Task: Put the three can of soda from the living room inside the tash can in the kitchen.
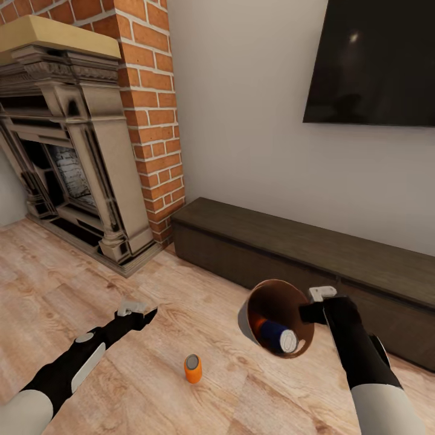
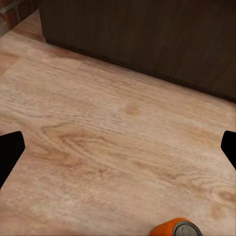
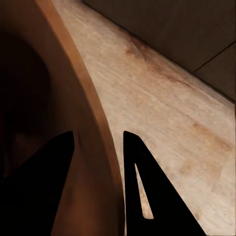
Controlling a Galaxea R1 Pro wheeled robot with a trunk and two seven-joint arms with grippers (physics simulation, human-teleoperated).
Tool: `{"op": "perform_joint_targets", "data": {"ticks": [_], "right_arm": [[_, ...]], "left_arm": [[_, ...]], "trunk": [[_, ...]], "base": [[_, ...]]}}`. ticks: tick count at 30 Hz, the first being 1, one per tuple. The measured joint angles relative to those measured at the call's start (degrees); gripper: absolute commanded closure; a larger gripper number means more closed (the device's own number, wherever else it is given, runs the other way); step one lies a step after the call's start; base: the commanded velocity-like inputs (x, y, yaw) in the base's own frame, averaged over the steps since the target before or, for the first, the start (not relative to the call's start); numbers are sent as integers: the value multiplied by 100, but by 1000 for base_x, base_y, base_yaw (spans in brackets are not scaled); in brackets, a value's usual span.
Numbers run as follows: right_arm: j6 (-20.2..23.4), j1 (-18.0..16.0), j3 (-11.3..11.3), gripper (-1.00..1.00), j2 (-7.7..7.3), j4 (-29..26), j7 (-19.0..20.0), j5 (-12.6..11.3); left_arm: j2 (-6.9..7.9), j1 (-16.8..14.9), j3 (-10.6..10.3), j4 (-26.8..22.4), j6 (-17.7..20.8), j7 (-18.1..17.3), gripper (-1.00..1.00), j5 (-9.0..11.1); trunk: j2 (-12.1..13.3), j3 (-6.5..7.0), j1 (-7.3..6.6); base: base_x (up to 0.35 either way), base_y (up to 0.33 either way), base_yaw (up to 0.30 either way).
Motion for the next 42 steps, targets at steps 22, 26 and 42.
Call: {"op": "perform_joint_targets", "data": {"ticks": [22, 26, 42], "right_arm": [[-999, 517, -913, 100, -164, 52, 581, -93], [-1040, 523, -1021, 100, -165, 54, 626, 19], [-1508, 525, -1072, 100, -165, 143, 677, -29]], "left_arm": [[-33, 58, -1, 503, -285, 10, -100, -1], [-33, 58, -1, 507, -286, 13, -100, -3], [-118, 61, -1, 509, -287, 18, -100, -14]], "trunk": [[0, 1, 0], [0, 1, 0], [0, 1, 0]], "base": [[0, 0, 0], [0, 0, 0], [0, 0, 0]]}}
